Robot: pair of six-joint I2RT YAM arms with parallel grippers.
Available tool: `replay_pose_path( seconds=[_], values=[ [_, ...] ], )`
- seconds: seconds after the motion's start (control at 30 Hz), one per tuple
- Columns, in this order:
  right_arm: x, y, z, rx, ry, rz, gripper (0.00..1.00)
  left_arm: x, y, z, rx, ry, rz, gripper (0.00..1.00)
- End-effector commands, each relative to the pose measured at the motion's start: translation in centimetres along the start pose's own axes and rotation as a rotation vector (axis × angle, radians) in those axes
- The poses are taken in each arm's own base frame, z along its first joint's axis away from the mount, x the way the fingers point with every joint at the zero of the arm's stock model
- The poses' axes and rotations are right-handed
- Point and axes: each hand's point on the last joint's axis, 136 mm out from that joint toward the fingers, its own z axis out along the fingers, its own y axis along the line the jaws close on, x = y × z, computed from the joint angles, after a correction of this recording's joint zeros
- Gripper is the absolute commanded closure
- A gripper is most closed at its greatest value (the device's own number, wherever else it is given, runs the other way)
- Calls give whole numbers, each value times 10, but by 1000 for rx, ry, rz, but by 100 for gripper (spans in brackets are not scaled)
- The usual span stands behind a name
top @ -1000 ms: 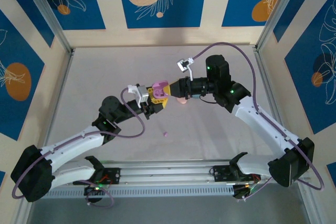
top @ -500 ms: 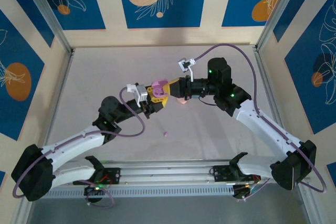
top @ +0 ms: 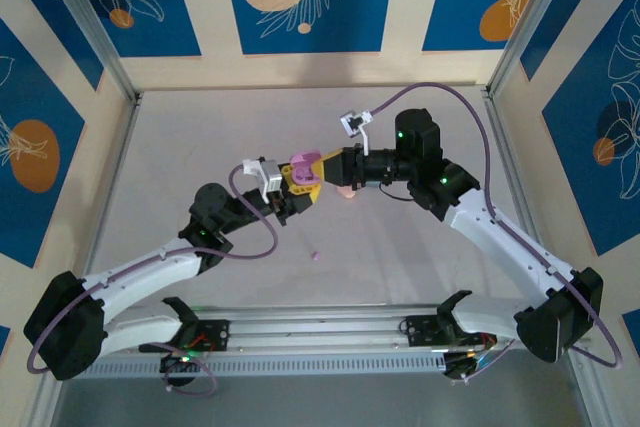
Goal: Insert the wireless bluetooth earbuds into the charging case
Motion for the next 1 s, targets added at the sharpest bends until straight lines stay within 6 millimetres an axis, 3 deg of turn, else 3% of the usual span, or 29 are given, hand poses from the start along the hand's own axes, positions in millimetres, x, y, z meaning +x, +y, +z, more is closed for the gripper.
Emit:
replay_pose_path(
  seconds=[0.0,0.37,0.5,0.7,0.97],
  values=[
    [9,-17,0,92,42,-12,76,-30,-17,-1,70,-92,47,79],
    [11,-18,6,127,71,-28,71,-30,-17,0,76,-85,46,79],
    [8,-13,6,125,71,-33,68,-27,-17,0,72,-76,47,79],
    [0,-4,1,128,65,-22,55,-22,-15,0,62,-53,53,79],
    [-6,6,-4,130,66,2,53,-19,-11,-1,38,-37,56,79]
  ],
)
